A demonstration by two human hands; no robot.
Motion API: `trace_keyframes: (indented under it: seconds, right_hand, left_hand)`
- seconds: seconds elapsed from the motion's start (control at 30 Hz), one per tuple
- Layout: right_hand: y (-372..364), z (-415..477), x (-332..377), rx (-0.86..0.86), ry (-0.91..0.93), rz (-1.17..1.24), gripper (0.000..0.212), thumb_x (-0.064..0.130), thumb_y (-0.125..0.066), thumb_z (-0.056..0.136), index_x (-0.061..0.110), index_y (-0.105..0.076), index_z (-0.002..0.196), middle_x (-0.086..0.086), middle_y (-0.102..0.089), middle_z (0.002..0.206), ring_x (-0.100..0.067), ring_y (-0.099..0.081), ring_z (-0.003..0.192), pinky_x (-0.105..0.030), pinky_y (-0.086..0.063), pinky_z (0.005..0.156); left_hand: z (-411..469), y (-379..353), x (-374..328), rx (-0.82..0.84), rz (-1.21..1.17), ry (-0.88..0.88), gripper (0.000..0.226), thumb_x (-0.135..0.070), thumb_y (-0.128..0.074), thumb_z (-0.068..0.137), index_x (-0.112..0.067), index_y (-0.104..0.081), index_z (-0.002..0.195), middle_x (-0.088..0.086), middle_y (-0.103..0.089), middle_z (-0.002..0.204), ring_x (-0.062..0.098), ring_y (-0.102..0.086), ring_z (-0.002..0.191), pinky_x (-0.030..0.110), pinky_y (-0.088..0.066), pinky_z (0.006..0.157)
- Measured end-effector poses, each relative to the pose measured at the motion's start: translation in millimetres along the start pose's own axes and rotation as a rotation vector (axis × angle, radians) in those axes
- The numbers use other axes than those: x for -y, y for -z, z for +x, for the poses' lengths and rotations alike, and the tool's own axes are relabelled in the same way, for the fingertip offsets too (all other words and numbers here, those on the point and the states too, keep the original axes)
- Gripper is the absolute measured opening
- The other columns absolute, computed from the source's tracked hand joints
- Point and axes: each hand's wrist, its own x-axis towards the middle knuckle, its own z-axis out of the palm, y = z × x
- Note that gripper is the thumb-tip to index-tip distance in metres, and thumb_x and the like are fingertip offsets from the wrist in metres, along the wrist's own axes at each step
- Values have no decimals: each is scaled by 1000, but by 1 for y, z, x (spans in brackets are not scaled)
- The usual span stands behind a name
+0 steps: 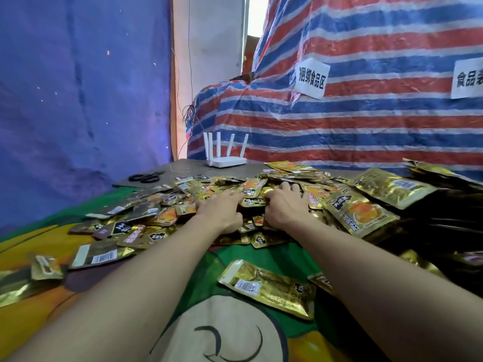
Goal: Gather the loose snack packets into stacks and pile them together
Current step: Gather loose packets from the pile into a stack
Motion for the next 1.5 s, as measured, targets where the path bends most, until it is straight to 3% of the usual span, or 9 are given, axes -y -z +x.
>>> trace_keyframes:
  seconds: [0.2, 0.43, 0.7, 0.87, 1.0, 1.17, 1.3, 1.4, 1.5]
  right_hand:
    - [22, -37, 1, -95, 106, 95, 20, 7, -55, 89, 20, -60, 104, -6, -60, 111, -31, -55, 112, -51, -34, 103]
    - [48, -97, -1, -160, 263, 217, 20, 17, -61, 96, 22, -64, 116, 0, -71, 111, -28, -65, 103, -44, -49, 88]
    - [87, -154, -5, -192, 192, 660, 5, 19, -69, 93, 19, -70, 88, 4, -71, 81, -18, -68, 74, -43, -58, 67]
    - [85, -185, -15, -275, 52, 1067, 10, 16, -68, 95, 23, -72, 88, 7, -74, 84, -9, -73, 77, -37, -63, 67]
    - [79, -194, -25, -267, -80, 1293, 13, 18, -63, 99, 26, -72, 96, 3, -77, 89, -13, -75, 82, -36, -64, 69]
    - [82, -191, -38, -198, -190, 1529, 14, 23, -54, 105, 22, -69, 105, -1, -79, 89, -22, -77, 78, -35, -61, 59]
    - [78, -189, -39, -150, -282, 1610, 19, 26, -51, 106, 20, -66, 97, -2, -77, 83, -26, -74, 72, -43, -62, 62]
    - [76, -193, -37, -156, -220, 1514, 20, 27, -46, 108, 24, -65, 103, 2, -76, 88, -23, -75, 80, -46, -63, 74]
    - [77, -198, -30, -233, -63, 1313, 28, 27, -39, 110, 23, -66, 114, 2, -72, 105, -18, -70, 97, -41, -61, 85]
  left_hand:
    - [-41, 8, -5, -201, -19, -20, 48, -2, -49, 92, -23, -53, 135, 2, -52, 135, 33, -54, 122, 48, -45, 95]
    - [-108, 31, 6, -356, -219, 79, 24, -5, -53, 91, -27, -55, 102, -1, -64, 107, 28, -62, 100, 35, -40, 73]
    - [-148, 75, 3, -404, -677, 393, 28, -3, -68, 82, -29, -62, 73, 0, -68, 104, 28, -61, 104, 46, -50, 96]
    - [-159, 80, -23, -532, -638, 395, 11, -22, -74, 89, -33, -70, 90, -12, -64, 97, 15, -55, 98, 41, -44, 99]
    - [-166, 62, -31, -610, -820, 222, 9, -17, -66, 96, -21, -68, 103, -13, -59, 92, -4, -52, 78, 9, -40, 57]
    - [-161, 55, -27, -690, -1177, 351, 3, -21, -62, 99, -19, -60, 100, -4, -62, 96, 8, -58, 80, 22, -45, 56]
    - [-157, 48, -33, -638, -1596, 537, 17, -22, -59, 101, -10, -59, 89, 12, -65, 94, 26, -59, 82, 37, -48, 74]
    - [-161, 40, -36, -609, -1439, 579, 22, -31, -57, 101, -10, -58, 95, 9, -61, 88, 23, -54, 77, 32, -42, 70]
    - [-166, 43, -36, -759, -1313, 575, 19, -32, -56, 102, -13, -51, 101, 1, -54, 88, 13, -49, 69, 27, -35, 56]
